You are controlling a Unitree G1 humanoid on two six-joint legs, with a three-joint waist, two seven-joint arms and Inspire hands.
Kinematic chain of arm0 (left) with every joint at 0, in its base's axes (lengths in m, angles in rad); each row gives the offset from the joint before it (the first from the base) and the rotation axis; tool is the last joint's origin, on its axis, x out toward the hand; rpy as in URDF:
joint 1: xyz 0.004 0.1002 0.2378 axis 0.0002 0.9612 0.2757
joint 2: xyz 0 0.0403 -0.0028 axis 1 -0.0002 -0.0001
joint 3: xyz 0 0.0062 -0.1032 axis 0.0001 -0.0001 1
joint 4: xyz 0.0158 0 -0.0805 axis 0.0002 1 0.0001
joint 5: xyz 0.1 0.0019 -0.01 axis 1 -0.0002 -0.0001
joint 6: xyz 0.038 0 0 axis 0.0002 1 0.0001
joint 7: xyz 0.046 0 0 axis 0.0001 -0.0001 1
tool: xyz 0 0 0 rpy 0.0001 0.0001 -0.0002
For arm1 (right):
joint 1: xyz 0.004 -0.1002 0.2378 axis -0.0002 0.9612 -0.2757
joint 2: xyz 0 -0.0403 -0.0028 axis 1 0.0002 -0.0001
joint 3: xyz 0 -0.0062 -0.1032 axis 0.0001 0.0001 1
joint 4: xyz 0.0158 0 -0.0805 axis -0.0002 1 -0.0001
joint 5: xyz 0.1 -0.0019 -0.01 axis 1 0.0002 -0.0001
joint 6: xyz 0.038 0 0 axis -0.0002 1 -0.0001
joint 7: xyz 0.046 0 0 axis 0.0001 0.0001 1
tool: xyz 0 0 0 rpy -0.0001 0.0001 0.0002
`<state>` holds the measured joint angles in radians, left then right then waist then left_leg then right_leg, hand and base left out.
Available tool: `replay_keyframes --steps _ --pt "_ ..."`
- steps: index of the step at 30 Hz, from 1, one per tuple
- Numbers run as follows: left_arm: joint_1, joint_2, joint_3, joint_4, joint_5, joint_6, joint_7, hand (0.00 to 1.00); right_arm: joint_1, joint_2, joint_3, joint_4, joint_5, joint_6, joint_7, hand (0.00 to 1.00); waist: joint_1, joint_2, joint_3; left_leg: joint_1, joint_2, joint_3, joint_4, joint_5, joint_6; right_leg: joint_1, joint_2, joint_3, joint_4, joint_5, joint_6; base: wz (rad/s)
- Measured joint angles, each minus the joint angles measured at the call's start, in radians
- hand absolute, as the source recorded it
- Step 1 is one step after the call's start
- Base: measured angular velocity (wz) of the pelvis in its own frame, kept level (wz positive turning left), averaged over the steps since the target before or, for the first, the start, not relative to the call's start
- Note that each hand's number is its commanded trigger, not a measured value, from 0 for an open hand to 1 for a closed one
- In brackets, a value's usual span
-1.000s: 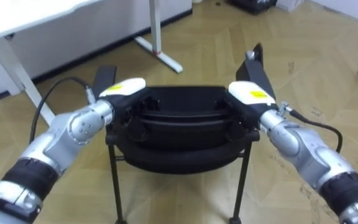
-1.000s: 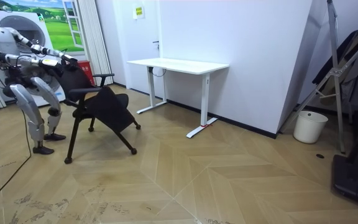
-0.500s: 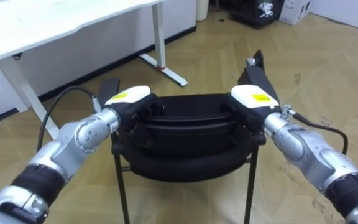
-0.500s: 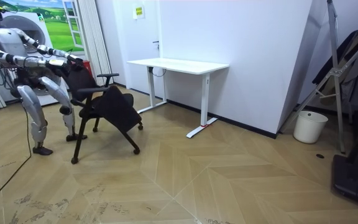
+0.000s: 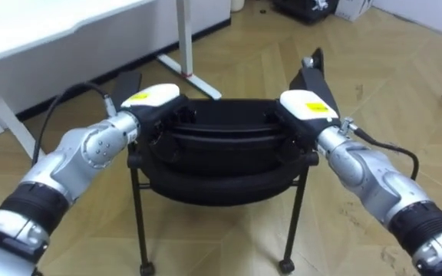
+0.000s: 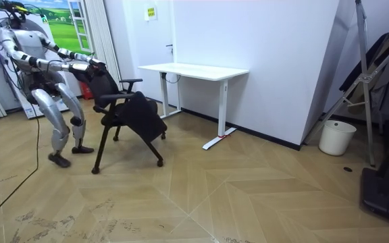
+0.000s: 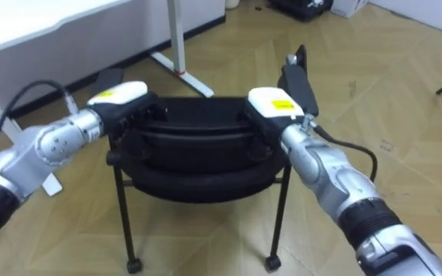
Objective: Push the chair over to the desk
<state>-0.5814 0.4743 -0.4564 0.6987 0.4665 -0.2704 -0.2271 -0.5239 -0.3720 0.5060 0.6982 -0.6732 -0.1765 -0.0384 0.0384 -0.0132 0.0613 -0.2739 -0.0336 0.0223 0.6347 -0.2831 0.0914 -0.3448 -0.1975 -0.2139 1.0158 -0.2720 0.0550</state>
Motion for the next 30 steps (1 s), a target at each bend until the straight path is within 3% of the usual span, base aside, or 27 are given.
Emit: replay_keyframes --steps 2,4,5,6,7,9,10,11,14,16,19,20,21,23,24,25,26,28,29,30 --pt "-0.003 0.004 -0.013 0.013 -0.003 -0.003 0.002 1.0 0.002 0.003 0.004 0.009 0.0 -0.005 -0.018 1.0 -0.007 -0.011 -0.0007 0.008 0.0 -0.034 -0.006 -0.013 -0.024 -0.032 0.019 0.001 -0.23 0.006 -0.009 0.45" --pt "-0.012 0.004 -0.026 0.024 -0.005 -0.003 0.004 1.0 0.002 0.004 0.007 0.013 0.002 -0.01 -0.029 1.0 -0.015 -0.024 -0.0026 0.013 0.0 -0.06 0.0 -0.028 -0.051 -0.029 0.026 0.036 -0.398 0.027 -0.009 0.61" --pt "-0.015 0.002 -0.025 0.034 -0.004 -0.003 0.004 1.0 -0.002 0.008 0.011 0.024 0.0 -0.015 -0.037 1.0 -0.022 -0.029 -0.0053 0.016 0.003 -0.086 0.019 -0.043 -0.075 -0.023 0.027 0.028 -0.404 0.064 -0.015 0.6" --pt "-0.016 0.003 -0.024 0.038 -0.005 -0.003 0.005 1.0 -0.007 0.011 0.013 0.031 0.0 -0.016 -0.038 1.0 -0.024 -0.044 -0.0105 0.012 0.006 -0.099 0.029 -0.052 -0.086 -0.023 0.03 0.018 -0.394 0.066 -0.025 0.54" --pt "-0.02 0.003 -0.021 0.04 -0.009 -0.003 0.005 1.0 -0.017 0.01 0.013 0.033 0.0 -0.016 -0.037 1.0 -0.024 -0.036 -0.021 0.003 0.025 -0.106 0.048 -0.068 -0.109 -0.023 0.031 -0.017 -0.373 0.06 -0.05 0.35" --pt "-0.021 0.001 -0.015 0.043 -0.014 -0.003 0.007 1.0 -0.041 0.01 0.022 0.046 -0.002 -0.016 -0.037 1.0 -0.012 -0.028 -0.0195 0.002 0.057 -0.107 0.051 -0.082 -0.135 -0.016 0.033 -0.07 -0.362 0.052 -0.081 0.2" --pt "-0.025 -0.001 -0.009 0.048 -0.017 -0.003 0.01 1.0 -0.058 0.01 0.025 0.054 -0.005 -0.016 -0.035 1.0 -0.01 -0.02 -0.0172 0.006 0.077 -0.111 0.041 -0.083 -0.153 -0.007 0.034 -0.104 -0.363 0.05 -0.11 0.22" --pt "-0.031 -0.004 -0.005 0.054 -0.016 -0.003 0.019 1.0 -0.076 0.01 0.028 0.064 -0.007 -0.017 -0.035 1.0 -0.01 -0.02 -0.0175 0.007 0.09 -0.115 0.028 -0.076 -0.166 -0.005 0.037 -0.124 -0.359 0.044 -0.133 0.27" --pt "-0.041 -0.004 0.013 0.062 -0.018 -0.003 0.037 1.0 -0.135 0.021 0.048 0.102 -0.008 -0.014 -0.034 1.0 -0.003 -0.026 -0.0143 0.01 0.114 -0.131 -0.017 -0.045 -0.207 -0.008 0.04 -0.173 -0.354 0.014 -0.172 0.21" --pt "-0.043 -0.005 0.025 0.063 -0.006 -0.003 0.051 1.0 -0.161 0.029 0.059 0.123 -0.01 -0.008 -0.034 1.0 -0.003 -0.03 -0.0126 0.01 0.125 -0.132 -0.03 -0.022 -0.223 -0.002 0.042 -0.202 -0.352 -0.006 -0.187 0.26" --pt "-0.045 -0.014 0.035 0.064 0.013 -0.003 0.068 1.0 -0.166 0.029 0.062 0.121 -0.005 -0.003 -0.032 1.0 -0.004 -0.044 -0.0097 0.009 0.145 -0.125 -0.034 0.009 -0.209 0.023 0.038 -0.259 -0.358 -0.036 -0.209 0.42" --pt "-0.045 -0.018 0.035 0.066 0.018 -0.003 0.075 1.0 -0.164 0.037 0.064 0.114 0.001 0.008 -0.027 1.0 -0.001 -0.047 -0.0069 0.007 0.161 -0.093 0.004 0.012 -0.204 0.042 0.03 -0.303 -0.358 -0.054 -0.217 0.37" --pt "-0.044 -0.018 0.034 0.07 0.02 -0.003 0.078 1.0 -0.164 0.047 0.063 0.113 0.0 0.016 -0.022 1.0 0.002 -0.049 -0.0054 0.004 0.164 -0.08 0.049 0.01 -0.2 0.052 0.021 -0.328 -0.357 -0.066 -0.219 0.23" --pt "-0.033 -0.015 0.033 0.077 0.02 -0.003 0.084 1.0 -0.165 0.062 0.059 0.113 -0.006 0.047 0.003 1.0 0.025 -0.054 -0.0078 -0.021 0.184 -0.006 0.271 0.02 -0.174 0.121 -0.014 -0.453 -0.36 -0.108 -0.21 0.04" --pt "-0.031 -0.013 0.032 0.078 0.02 -0.003 0.088 1.0 -0.165 0.065 0.057 0.111 -0.008 0.047 0.006 1.0 0.028 -0.051 -0.0093 -0.026 0.193 0.013 0.297 0.043 -0.152 0.135 -0.016 -0.485 -0.361 -0.111 -0.203 0.25" --pt "-0.032 -0.012 0.029 0.078 0.022 -0.003 0.104 1.0 -0.164 0.073 0.047 0.113 -0.011 0.048 0.006 1.0 0.025 -0.051 -0.0075 -0.034 0.224 0.032 0.298 0.058 -0.145 0.156 -0.012 -0.522 -0.357 -0.127 -0.188 0.64" --pt "-0.032 -0.02 0.019 0.091 0.036 -0.002 0.139 1.0 -0.161 0.075 0.042 0.12 -0.016 0.05 0.011 1.0 0.02 -0.046 -0.0133 -0.038 0.236 0.034 0.302 0.07 -0.148 0.168 -0.003 -0.525 -0.347 -0.15 -0.139 0.72" --pt "-0.02 -0.026 0.01 0.1 0.039 -0.002 0.174 1.0 -0.16 0.082 0.041 0.118 -0.022 0.063 0.031 1.0 0.026 -0.047 -0.0167 -0.052 0.248 0.018 0.332 0.099 -0.156 0.171 0.01 -0.494 -0.314 -0.185 -0.072 0.51" --pt "-0.008 -0.032 0.012 0.104 0.039 -0.002 0.184 1.0 -0.157 0.087 0.042 0.118 -0.029 0.07 0.036 1.0 0.027 -0.044 -0.0183 -0.066 0.239 -0.006 0.356 0.127 -0.161 0.171 0.033 -0.451 -0.307 -0.191 -0.061 0.37" --pt "-0.004 -0.037 0.012 0.111 0.038 -0.002 0.188 1.0 -0.156 0.086 0.042 0.115 -0.03 0.07 0.041 1.0 0.028 -0.046 -0.0173 -0.073 0.229 -0.013 0.357 0.139 -0.162 0.173 0.034 -0.444 -0.305 -0.196 -0.056 0.32"
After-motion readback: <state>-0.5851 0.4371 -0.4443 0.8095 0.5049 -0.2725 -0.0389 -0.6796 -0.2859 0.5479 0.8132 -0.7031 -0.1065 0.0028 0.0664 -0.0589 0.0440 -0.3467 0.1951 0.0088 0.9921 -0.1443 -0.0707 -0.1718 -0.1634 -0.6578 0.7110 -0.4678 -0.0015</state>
